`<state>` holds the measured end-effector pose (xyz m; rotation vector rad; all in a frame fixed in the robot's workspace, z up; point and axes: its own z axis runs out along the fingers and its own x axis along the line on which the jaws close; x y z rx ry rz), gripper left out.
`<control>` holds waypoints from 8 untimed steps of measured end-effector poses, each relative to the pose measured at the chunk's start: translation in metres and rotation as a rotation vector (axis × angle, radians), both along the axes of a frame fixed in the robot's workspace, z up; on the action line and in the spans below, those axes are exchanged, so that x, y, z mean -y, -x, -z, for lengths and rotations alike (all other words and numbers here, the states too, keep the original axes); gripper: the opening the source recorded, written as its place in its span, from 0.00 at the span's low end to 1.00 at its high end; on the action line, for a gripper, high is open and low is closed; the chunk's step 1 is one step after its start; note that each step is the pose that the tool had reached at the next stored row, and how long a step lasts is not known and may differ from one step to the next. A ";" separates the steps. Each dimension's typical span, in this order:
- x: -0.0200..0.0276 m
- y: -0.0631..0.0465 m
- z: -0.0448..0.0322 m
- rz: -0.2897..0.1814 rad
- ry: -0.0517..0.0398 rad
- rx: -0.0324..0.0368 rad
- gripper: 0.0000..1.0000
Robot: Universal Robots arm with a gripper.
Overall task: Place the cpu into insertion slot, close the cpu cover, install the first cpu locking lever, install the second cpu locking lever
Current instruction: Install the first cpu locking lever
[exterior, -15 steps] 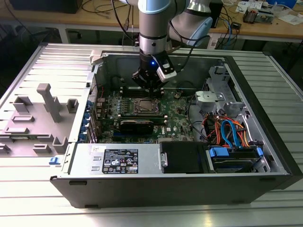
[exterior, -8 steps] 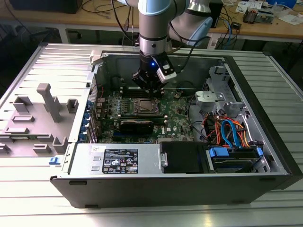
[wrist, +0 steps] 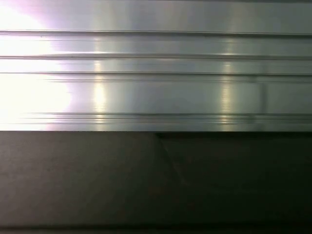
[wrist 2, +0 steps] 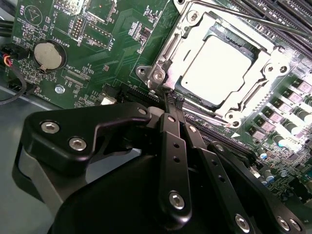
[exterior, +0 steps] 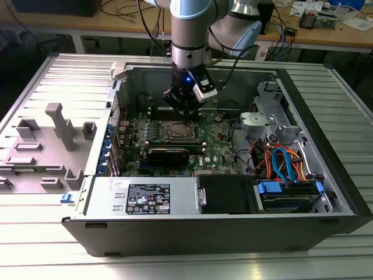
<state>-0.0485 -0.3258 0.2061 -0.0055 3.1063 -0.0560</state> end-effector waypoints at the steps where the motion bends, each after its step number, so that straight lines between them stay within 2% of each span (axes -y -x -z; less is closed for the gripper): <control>1: 0.0000 0.000 -0.0003 0.000 0.0000 0.0000 0.11; 8: 0.0001 0.000 0.0000 0.000 0.0006 -0.0002 0.11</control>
